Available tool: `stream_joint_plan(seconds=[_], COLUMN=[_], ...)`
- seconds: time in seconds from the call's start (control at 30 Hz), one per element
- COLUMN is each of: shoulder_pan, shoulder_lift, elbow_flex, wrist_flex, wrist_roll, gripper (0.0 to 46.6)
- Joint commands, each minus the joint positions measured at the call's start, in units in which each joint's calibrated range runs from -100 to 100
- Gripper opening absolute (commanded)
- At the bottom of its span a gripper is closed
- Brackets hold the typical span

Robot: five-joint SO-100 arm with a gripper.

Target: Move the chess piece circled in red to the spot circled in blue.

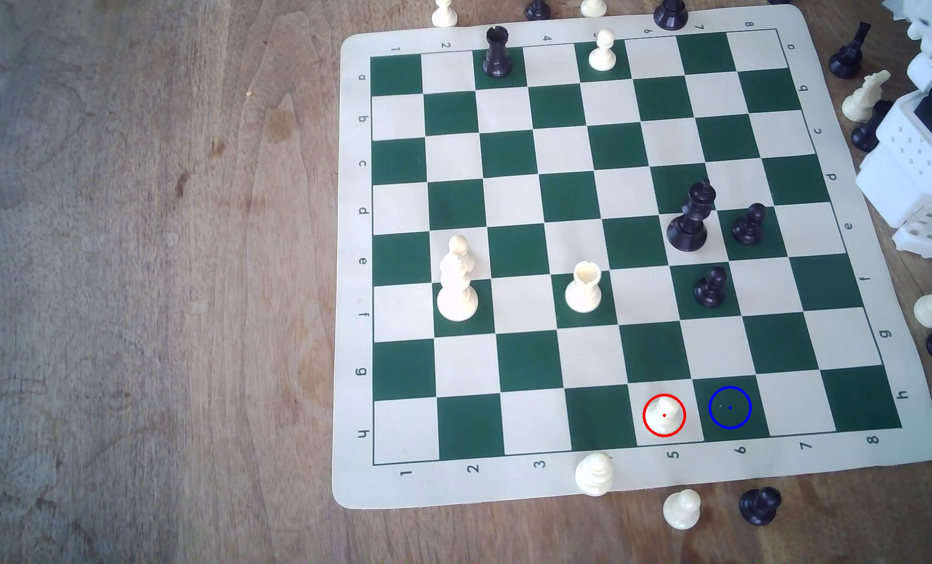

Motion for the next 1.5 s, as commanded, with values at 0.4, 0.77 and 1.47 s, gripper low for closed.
stream_joint_plan(seconds=[0.4, 0.77, 1.47], shoulder_pan=[-4.42, -11.23, -11.38], shoulder_lift=[35.29, 58.04, 76.97], elbow_flex=[-43.34, -56.85, -52.77], wrist_flex=[72.10, 80.78, 74.88], wrist_roll=[-5.13, -8.30, -8.69], gripper=[1.1, 18.9, 17.1])
